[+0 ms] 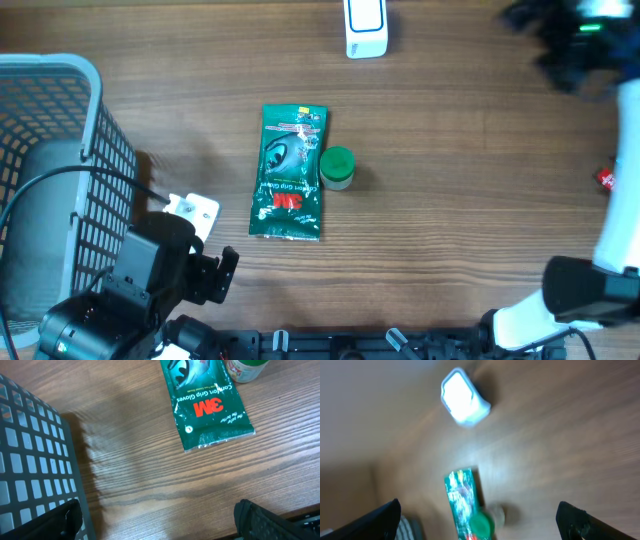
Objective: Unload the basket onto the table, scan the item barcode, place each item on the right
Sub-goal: 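Reach right gripper to green-lidded jar and grasp it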
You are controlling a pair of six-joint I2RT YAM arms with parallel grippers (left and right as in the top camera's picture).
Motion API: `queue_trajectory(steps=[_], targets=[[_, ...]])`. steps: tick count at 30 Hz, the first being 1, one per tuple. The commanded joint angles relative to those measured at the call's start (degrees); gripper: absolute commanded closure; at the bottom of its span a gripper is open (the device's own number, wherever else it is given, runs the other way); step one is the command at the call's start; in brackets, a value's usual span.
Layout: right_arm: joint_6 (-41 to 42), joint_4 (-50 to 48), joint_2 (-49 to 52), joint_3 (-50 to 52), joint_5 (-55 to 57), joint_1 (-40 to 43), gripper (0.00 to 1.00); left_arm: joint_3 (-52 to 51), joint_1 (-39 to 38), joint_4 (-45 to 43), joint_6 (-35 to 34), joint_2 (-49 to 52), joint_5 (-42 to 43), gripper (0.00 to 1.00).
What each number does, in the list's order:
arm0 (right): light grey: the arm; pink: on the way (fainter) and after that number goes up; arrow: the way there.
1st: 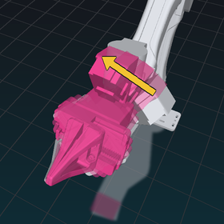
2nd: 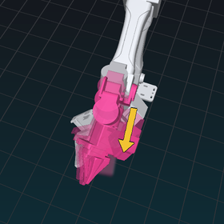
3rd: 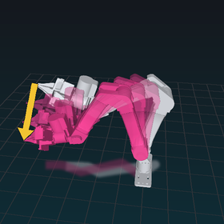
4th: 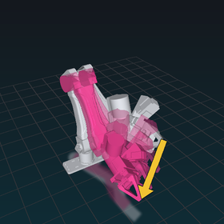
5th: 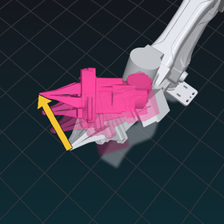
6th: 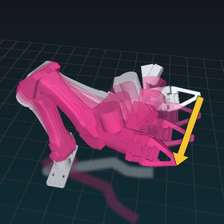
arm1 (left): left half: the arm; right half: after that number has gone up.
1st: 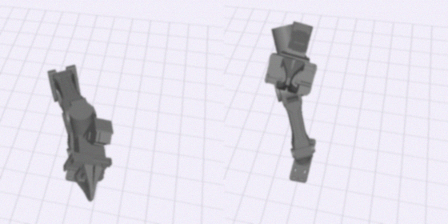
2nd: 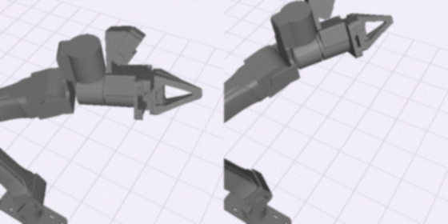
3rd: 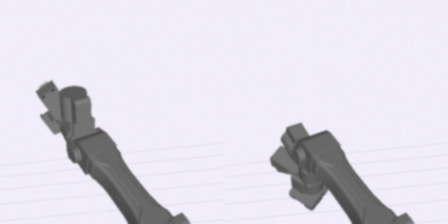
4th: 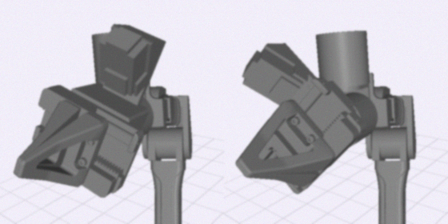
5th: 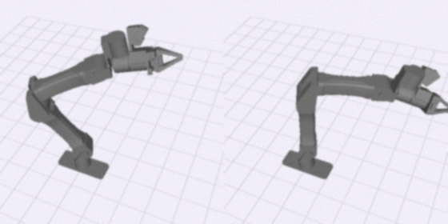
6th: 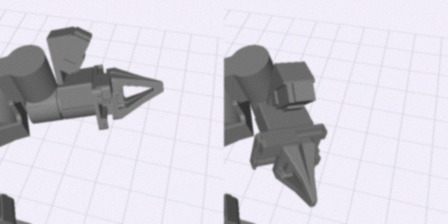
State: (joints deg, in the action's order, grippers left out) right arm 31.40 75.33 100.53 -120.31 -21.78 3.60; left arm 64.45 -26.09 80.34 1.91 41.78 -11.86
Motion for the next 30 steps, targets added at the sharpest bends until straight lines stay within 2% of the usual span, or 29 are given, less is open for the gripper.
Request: queue_trajectory(steps=[1,5,9,10,11,12,13,15,21,22,24,25,27,28,30], targets=[[2.67,2.10,3.76,2.29,10.82,-15.26,0.01,0.17,0.22,-0.11,0.46,-0.15,0.48,0.00],[2.60,1.51,11.72,6.21,19.63,-29.40,0.00,0.17,0.22,-0.11,0.46,-0.15,0.48,0.00],[4.09,1.92,20.92,6.71,20.31,-36.02,0.00,0.17,0.22,-0.11,0.46,-0.15,0.48,0.00],[8.94,2.19,21.70,6.71,20.31,-36.70,0.00,0.17,0.22,-0.11,0.46,-0.15,0.48,0.00],[19.37,3.58,21.99,6.71,20.33,-37.16,0.00,0.17,0.22,-0.11,0.46,-0.15,0.48,0.00],[30.64,5.33,22.08,6.71,20.26,-37.18,0.00,0.17,0.22,-0.11,0.46,-0.15,0.48,0.00],[47.54,7.52,22.08,6.73,18.82,-37.18,0.00,0.17,0.22,-0.11,0.46,-0.15,0.48,0.00],[57.46,6.10,22.18,7.91,16.17,-37.18,0.00,0.17,0.22,-0.11,0.46,-0.15,0.48,0.00],[57.55,-6.34,22.84,18.03,8.57,-37.18,0.00,0.17,0.22,-0.11,0.46,-0.15,0.48,0.00],[57.51,-7.15,22.84,19.04,8.44,-37.18,0.03,0.17,0.22,-0.11,0.46,-0.15,0.48,0.00],[56.78,-7.30,22.84,20.15,10.43,-37.18,0.24,0.17,0.22,-0.11,0.46,-0.15,0.48,0.00],[54.12,-7.15,22.84,20.26,10.82,-37.18,0.33,0.17,0.22,-0.11,0.46,-0.15,0.48,0.00],[47.60,-7.19,22.84,20.26,10.86,-37.11,0.41,0.17,0.22,-0.11,0.46,-0.15,0.48,0.00],[43.78,-7.21,22.84,20.26,11.32,-36.94,0.41,0.17,0.22,-0.11,0.46,-0.15,0.48,0.00],[26.58,-7.17,22.67,20.24,13.31,-35.87,0.40,0.17,0.22,-0.11,0.46,-0.15,0.48,0.00]])
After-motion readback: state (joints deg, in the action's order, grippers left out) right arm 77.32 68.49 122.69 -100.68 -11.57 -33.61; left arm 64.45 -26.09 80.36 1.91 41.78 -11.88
